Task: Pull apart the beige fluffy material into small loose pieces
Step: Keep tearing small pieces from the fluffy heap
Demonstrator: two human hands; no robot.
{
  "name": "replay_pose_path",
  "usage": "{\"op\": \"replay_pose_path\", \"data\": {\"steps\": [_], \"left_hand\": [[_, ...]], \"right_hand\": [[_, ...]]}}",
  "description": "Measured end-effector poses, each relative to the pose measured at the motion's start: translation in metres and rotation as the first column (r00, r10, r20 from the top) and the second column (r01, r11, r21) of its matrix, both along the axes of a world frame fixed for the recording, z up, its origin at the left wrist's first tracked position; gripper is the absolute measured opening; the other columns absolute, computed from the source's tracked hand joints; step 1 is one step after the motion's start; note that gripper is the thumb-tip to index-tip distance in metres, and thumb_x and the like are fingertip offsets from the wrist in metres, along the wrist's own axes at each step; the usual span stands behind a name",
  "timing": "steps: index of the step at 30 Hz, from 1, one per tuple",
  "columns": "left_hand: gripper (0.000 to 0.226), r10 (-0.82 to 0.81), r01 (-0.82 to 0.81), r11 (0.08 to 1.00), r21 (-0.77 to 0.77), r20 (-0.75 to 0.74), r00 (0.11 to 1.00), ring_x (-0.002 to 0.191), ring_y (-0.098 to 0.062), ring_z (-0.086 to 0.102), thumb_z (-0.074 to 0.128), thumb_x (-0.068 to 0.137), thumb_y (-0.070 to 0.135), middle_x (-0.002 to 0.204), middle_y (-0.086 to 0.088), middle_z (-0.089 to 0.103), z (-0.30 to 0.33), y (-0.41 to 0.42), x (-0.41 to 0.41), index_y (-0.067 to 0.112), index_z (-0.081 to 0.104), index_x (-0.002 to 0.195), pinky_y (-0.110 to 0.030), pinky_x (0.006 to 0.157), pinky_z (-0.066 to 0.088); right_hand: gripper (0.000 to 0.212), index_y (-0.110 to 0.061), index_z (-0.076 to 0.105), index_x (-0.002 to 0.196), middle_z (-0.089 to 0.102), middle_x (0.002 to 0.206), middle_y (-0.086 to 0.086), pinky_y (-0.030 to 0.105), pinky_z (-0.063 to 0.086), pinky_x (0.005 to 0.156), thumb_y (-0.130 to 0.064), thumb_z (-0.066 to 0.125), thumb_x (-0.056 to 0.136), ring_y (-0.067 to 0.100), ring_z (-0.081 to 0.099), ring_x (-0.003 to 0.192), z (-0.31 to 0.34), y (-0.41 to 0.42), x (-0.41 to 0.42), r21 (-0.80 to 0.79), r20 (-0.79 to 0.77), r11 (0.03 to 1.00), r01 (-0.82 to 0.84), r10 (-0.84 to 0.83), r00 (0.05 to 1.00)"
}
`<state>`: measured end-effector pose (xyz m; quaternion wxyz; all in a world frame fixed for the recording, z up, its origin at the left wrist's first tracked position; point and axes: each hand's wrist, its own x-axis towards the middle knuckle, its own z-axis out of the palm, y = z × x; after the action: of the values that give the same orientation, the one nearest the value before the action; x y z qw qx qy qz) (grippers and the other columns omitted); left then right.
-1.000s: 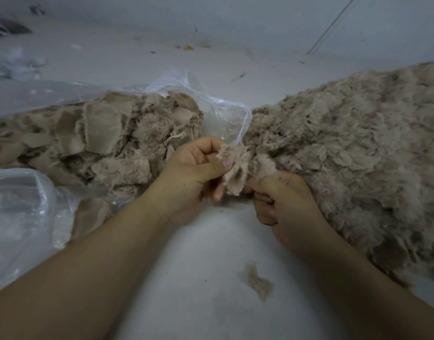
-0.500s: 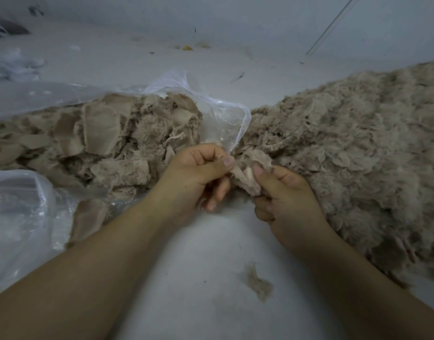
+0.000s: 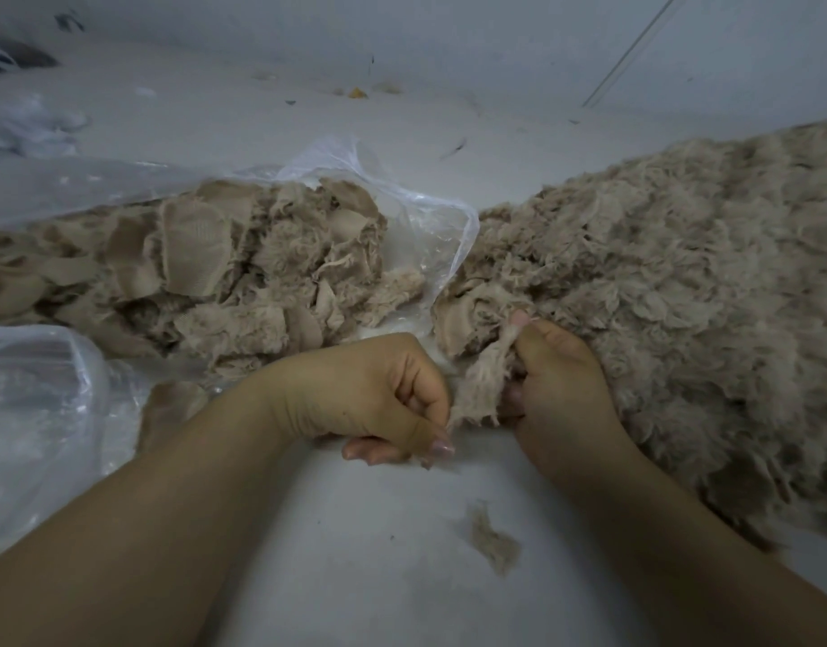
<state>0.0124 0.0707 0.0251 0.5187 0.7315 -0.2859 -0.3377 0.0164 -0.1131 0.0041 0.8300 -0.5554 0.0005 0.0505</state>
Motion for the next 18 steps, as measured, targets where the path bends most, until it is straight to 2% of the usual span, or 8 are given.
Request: {"op": "replay_pose_path", "data": {"steps": [4, 6, 8, 10, 13, 16, 18], "left_hand": [[0.017, -0.005, 0.005, 1.000, 0.010, -0.024, 1.000, 0.028, -0.006, 0.038, 0.066, 0.087, 0.005, 0.042, -0.003, 0.053, 0.002, 0.005, 0.001, -0.002, 0.068, 0.072, -0.010, 0.037, 0.031], [0.016, -0.053, 0.054, 0.998, 0.018, -0.043, 0.998, 0.029, -0.006, 0.038, 0.066, 0.086, 0.004, 0.043, -0.004, 0.054, 0.004, 0.007, 0.001, 0.004, 0.070, 0.070, -0.012, 0.037, 0.030], [0.013, -0.172, 0.175, 0.980, 0.097, -0.035, 0.984, 0.034, -0.009, 0.042, 0.069, 0.085, 0.007, 0.049, -0.006, 0.058, 0.006, 0.006, 0.000, 0.007, 0.072, 0.072, -0.015, 0.039, 0.034], [0.003, -0.189, 0.194, 0.970, 0.149, -0.047, 0.981, 0.039, -0.009, 0.049, 0.074, 0.081, 0.008, 0.058, -0.004, 0.064, 0.005, 0.004, 0.000, 0.011, 0.073, 0.079, -0.017, 0.041, 0.040], [0.016, -0.032, 0.033, 0.991, 0.131, -0.008, 0.999, 0.040, -0.009, 0.053, 0.081, 0.074, 0.009, 0.058, -0.004, 0.063, 0.002, 0.001, 0.001, 0.016, 0.071, 0.084, -0.018, 0.040, 0.043], [0.030, 0.136, -0.141, 0.989, 0.053, 0.082, 0.987, 0.033, -0.012, 0.042, 0.085, 0.071, 0.030, 0.046, -0.011, 0.052, -0.002, -0.004, 0.002, 0.007, 0.065, 0.073, -0.016, 0.038, 0.034], [0.043, 0.331, -0.327, 0.944, -0.052, 0.148, 0.932, 0.032, -0.012, 0.038, 0.085, 0.069, 0.039, 0.044, -0.008, 0.048, -0.004, -0.009, 0.004, 0.001, 0.064, 0.067, -0.015, 0.038, 0.031]], "right_hand": [[0.041, -0.012, 0.067, 0.073, 0.063, 0.053, -0.004, 0.014, 0.040, 0.037, -0.018, 0.042, 0.105, 0.001, 0.054, 0.040, -0.004, 0.001, 0.002, 0.006, 0.007, 1.000, 0.016, -0.016, 1.000], [0.043, -0.013, 0.060, 0.068, 0.055, 0.050, -0.005, 0.015, 0.035, 0.035, -0.019, 0.039, 0.105, 0.003, 0.045, 0.036, -0.006, -0.001, 0.005, 0.021, 0.005, 1.000, 0.019, -0.019, 1.000], [0.038, -0.014, 0.046, 0.070, 0.038, 0.049, -0.003, 0.016, 0.025, 0.035, -0.020, 0.037, 0.106, 0.006, 0.028, 0.036, -0.007, -0.004, 0.008, 0.029, 0.006, 1.000, 0.000, 0.000, 1.000], [0.037, -0.015, 0.045, 0.070, 0.034, 0.050, -0.003, 0.016, 0.023, 0.035, -0.017, 0.038, 0.106, 0.005, 0.025, 0.036, -0.006, -0.004, 0.006, 0.012, 0.022, 1.000, -0.029, 0.028, 0.999], [0.046, -0.016, 0.051, 0.060, 0.040, 0.046, -0.003, 0.015, 0.028, 0.033, -0.017, 0.042, 0.104, 0.004, 0.032, 0.033, -0.006, -0.002, 0.002, -0.021, 0.059, 0.998, -0.052, 0.053, 0.997], [0.042, -0.018, 0.049, 0.060, 0.033, 0.047, -0.001, 0.016, 0.023, 0.036, -0.022, 0.050, 0.101, 0.008, 0.024, 0.036, -0.003, -0.002, 0.000, -0.089, 0.088, 0.995, -0.054, 0.062, 0.994], [0.044, -0.016, 0.051, 0.058, 0.043, 0.043, -0.003, 0.015, 0.028, 0.034, -0.019, 0.049, 0.102, 0.005, 0.033, 0.032, -0.003, -0.002, -0.001, -0.076, 0.096, 0.995, -0.067, 0.074, 0.993]]}}
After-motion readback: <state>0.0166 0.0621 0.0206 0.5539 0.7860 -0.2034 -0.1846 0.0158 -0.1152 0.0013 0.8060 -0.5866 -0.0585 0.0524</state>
